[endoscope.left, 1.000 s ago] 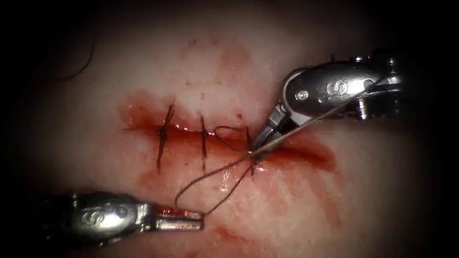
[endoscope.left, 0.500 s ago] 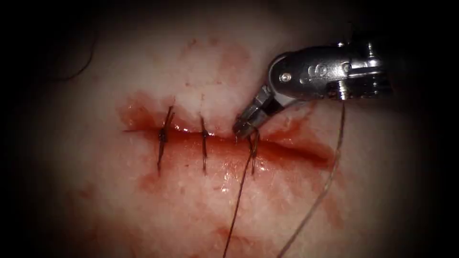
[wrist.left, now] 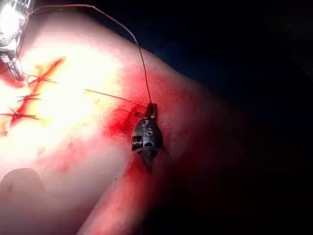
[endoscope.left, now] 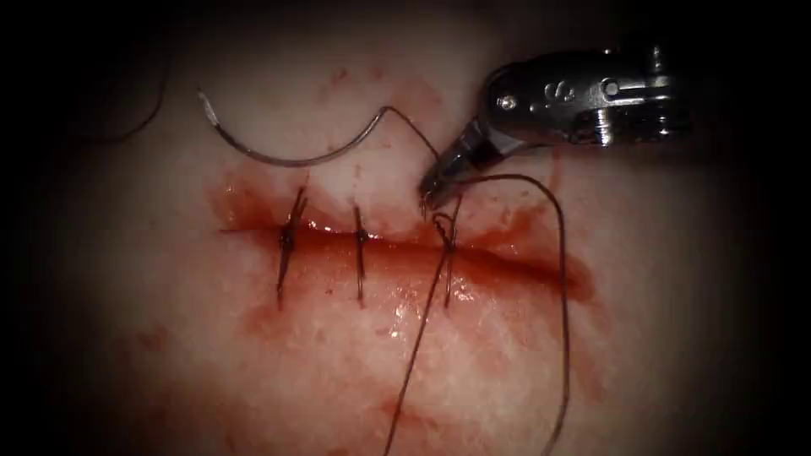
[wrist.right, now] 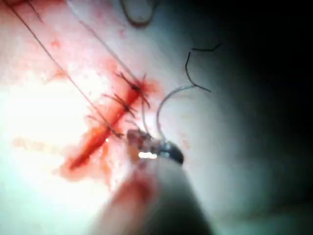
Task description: Wound Closure
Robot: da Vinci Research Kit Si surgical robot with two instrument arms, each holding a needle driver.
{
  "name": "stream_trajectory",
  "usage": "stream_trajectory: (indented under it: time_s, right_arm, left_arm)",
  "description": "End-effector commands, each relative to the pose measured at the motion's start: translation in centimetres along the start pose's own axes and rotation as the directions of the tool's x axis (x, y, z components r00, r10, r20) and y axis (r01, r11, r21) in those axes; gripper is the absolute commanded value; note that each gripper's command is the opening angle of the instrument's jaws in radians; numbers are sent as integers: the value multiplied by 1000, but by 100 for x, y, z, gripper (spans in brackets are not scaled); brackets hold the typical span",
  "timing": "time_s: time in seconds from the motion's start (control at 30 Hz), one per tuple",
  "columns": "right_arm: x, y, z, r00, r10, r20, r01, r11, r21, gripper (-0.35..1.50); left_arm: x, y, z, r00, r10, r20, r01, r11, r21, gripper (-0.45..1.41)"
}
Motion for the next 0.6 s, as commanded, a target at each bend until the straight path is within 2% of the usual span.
stream_trajectory:
  time_s: [0.03, 0.37, 0.6]
  right_arm:
    - [0, 3, 13, 1000, 20, -6, -20, 999, -41, -35]
    - [-9, -7, 9, 990, 132, -41, -136, 985, -109, -35]
    - [-12, 2, -1, 976, 205, -70, -214, 962, -169, -35]
  left_arm:
    - [-7, 4, 8, 1000, -4, 0, 4, 1000, 0, -45]
    - [6, 36, 12, 1000, -6, -10, 6, 1000, -4, -45]
    - [21, 70, 14, 1000, -3, -21, 3, 1000, -10, -45]
